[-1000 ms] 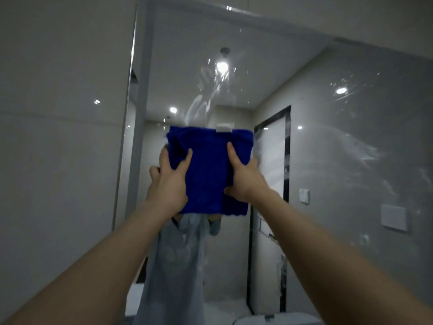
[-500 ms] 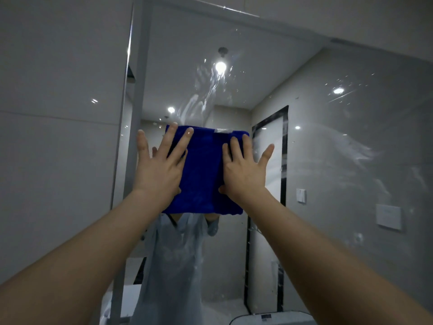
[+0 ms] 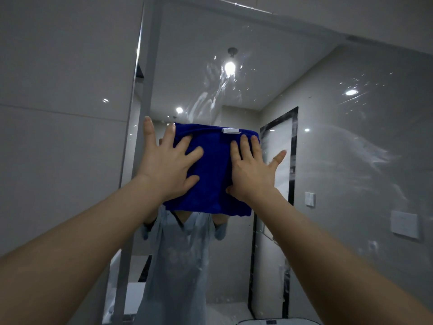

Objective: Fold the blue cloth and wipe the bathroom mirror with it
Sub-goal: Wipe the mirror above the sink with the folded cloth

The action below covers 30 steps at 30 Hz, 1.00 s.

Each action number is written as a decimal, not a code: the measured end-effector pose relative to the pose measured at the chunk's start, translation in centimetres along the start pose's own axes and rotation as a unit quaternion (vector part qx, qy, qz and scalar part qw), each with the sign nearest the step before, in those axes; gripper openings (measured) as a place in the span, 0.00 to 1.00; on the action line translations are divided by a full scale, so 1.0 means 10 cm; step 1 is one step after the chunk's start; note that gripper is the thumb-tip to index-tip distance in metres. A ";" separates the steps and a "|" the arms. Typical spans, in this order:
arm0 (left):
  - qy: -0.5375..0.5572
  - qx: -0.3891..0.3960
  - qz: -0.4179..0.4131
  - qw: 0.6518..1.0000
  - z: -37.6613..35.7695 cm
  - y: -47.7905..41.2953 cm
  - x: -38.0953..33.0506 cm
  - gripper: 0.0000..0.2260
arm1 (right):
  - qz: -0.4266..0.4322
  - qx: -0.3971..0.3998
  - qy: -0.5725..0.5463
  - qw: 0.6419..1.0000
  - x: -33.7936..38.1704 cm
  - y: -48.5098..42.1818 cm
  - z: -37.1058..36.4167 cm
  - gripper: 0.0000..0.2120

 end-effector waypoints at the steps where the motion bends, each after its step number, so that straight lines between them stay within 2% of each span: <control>1: 0.015 -0.006 -0.001 1.000 0.02 -0.01 0.00 0.30 | -0.002 0.000 0.001 1.000 0.00 0.00 0.00 0.47; 5: 0.078 -0.016 0.015 0.997 0.10 -0.05 0.03 0.36 | -0.008 0.006 0.002 1.000 0.00 -0.01 0.00 0.46; 7: 0.064 -0.013 0.028 0.997 0.14 -0.05 0.00 0.34 | -0.009 0.005 0.005 1.000 0.01 -0.01 -0.01 0.46; 12: -0.078 -0.020 0.018 0.997 0.18 -0.05 -0.23 0.08 | -0.007 -0.001 0.007 1.000 0.00 -0.02 0.00 0.45; 15: -0.119 -0.041 0.022 0.992 0.17 -0.07 -0.23 0.03 | -0.005 -0.002 0.006 1.000 -0.01 -0.02 0.00 0.46; 18: -0.116 -0.082 0.049 0.989 0.18 -0.10 -0.14 0.12 | -0.006 -0.003 0.003 1.000 -0.01 -0.02 0.00 0.46; 21: -0.067 -0.090 0.035 0.993 0.09 -0.15 -0.20 0.29 | -0.007 -0.001 0.000 1.000 0.01 -0.01 0.01 0.45; 26: 0.065 -0.029 0.046 0.996 0.00 -0.18 -0.26 0.28 | -0.004 0.008 -0.004 1.000 0.02 -0.01 0.02 0.46; 28: 0.111 -0.031 0.058 0.992 0.01 -0.17 -0.24 0.26 | -0.002 0.015 -0.004 1.000 0.02 -0.01 0.03 0.47; 30: 0.112 -0.041 0.042 0.992 0.02 -0.17 -0.26 0.24 | 0.000 0.019 -0.002 1.000 0.03 -0.01 0.05 0.47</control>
Point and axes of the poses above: each hand's wrist, its own y-axis away from the middle knuckle, its own z-axis out of the back of the hand, x = y × z, the point moved 9 cm from there along -y, towards the middle knuckle, and after that the axes turned 2 degrees about x, right-handed, at the moved point
